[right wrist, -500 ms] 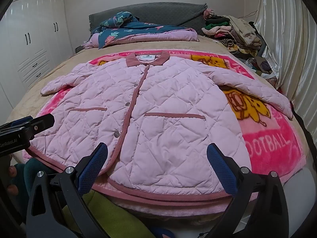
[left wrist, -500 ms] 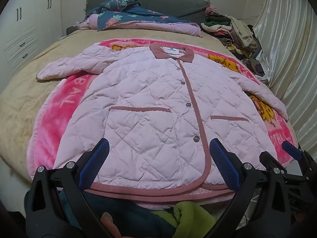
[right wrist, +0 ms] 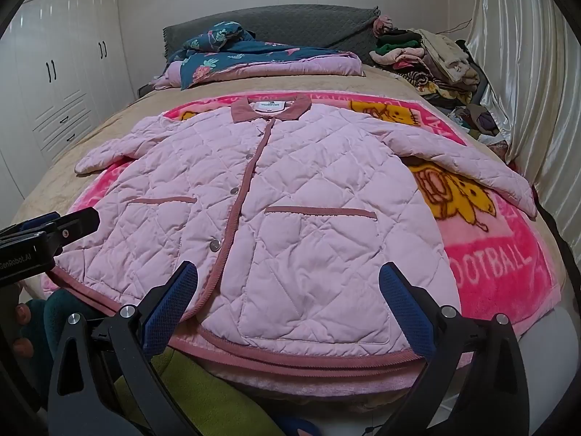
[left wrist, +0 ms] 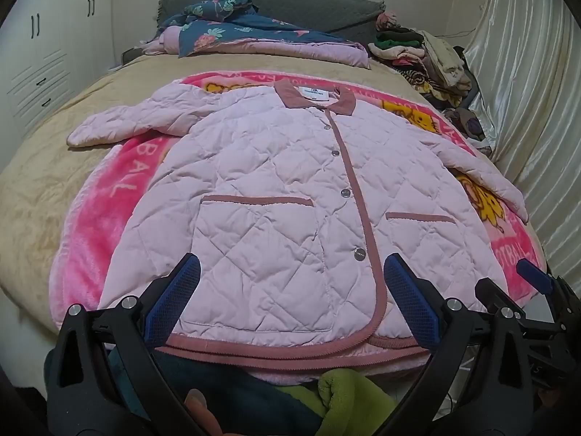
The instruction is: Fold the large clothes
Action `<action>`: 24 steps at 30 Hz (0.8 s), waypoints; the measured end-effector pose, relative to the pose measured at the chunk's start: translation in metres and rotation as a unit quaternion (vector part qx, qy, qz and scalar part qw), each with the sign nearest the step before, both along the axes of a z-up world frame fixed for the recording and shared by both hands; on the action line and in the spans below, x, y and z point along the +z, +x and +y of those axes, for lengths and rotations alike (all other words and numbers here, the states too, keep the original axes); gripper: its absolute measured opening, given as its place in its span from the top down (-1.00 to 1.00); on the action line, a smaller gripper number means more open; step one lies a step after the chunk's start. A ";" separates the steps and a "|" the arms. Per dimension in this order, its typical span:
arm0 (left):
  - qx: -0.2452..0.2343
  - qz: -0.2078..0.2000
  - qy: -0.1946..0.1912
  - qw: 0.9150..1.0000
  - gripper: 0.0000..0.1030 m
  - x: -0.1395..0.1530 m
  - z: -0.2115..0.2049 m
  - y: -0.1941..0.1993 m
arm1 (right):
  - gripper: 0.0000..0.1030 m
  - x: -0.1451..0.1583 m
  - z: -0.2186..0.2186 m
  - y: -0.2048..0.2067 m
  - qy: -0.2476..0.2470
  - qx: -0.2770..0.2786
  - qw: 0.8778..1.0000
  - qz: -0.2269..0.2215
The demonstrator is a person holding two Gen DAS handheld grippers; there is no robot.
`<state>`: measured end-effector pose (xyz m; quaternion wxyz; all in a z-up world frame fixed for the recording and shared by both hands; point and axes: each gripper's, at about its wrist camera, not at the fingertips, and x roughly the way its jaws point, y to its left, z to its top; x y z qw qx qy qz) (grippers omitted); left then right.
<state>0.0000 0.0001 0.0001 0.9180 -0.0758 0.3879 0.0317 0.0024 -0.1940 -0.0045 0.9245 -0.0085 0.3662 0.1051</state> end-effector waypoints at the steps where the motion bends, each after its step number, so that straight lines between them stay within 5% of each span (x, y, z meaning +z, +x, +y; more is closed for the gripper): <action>1: -0.001 -0.001 0.000 1.000 -0.84 0.000 0.000 0.000 | -0.92 0.000 0.000 0.000 0.000 0.000 1.000 0.000; 24: 0.002 -0.001 0.001 1.000 -0.84 0.000 0.000 0.000 | -0.92 -0.003 -0.002 0.002 0.001 0.000 1.000 0.000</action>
